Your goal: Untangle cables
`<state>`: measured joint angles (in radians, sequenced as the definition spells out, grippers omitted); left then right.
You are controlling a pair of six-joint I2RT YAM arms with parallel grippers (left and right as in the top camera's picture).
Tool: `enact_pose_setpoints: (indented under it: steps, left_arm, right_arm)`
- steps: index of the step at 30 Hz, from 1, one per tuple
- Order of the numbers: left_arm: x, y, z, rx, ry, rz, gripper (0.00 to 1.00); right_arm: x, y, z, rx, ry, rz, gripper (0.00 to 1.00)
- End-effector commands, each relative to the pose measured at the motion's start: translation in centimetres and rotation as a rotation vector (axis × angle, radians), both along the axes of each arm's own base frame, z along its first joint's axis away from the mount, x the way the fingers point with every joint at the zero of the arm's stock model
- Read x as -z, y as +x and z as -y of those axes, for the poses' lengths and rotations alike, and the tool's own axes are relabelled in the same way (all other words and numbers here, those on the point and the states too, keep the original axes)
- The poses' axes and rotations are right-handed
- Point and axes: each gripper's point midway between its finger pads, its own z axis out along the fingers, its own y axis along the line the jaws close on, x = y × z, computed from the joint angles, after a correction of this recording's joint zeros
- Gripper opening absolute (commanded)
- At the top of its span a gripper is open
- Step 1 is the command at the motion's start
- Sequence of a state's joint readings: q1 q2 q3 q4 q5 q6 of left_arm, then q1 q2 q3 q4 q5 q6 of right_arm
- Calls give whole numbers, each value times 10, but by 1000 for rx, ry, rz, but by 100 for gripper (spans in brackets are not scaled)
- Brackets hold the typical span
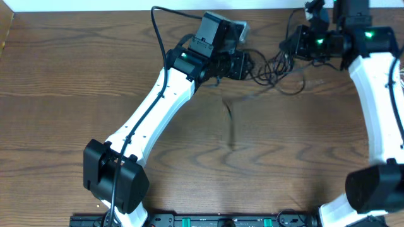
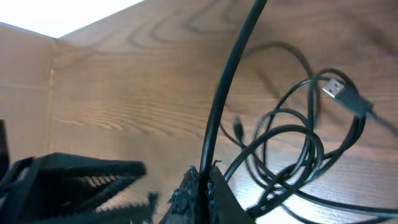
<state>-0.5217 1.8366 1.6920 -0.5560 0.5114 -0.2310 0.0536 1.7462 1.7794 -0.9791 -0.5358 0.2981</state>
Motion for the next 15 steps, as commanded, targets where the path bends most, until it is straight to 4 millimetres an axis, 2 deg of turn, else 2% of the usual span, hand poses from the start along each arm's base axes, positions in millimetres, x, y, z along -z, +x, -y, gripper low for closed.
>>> enact_pose_setpoints:
  steps: [1,5,10,15]
  left_arm:
    - [-31,-24,27,191,-174,4,45]
    - [-47,-34,37,306,-250,56,46]
    - [-48,-35,37,325,-248,77,45]
    - [-49,-33,38,325,-251,85,46]
  right_arm:
    - [-5,-1,1,7,21,-2,1]
    - [-8,-1,1,31,57,-19,1]
    - [-25,-3,-11,-40,190,1,1]
    - [-43,-10,-10,-99,321,7,1]
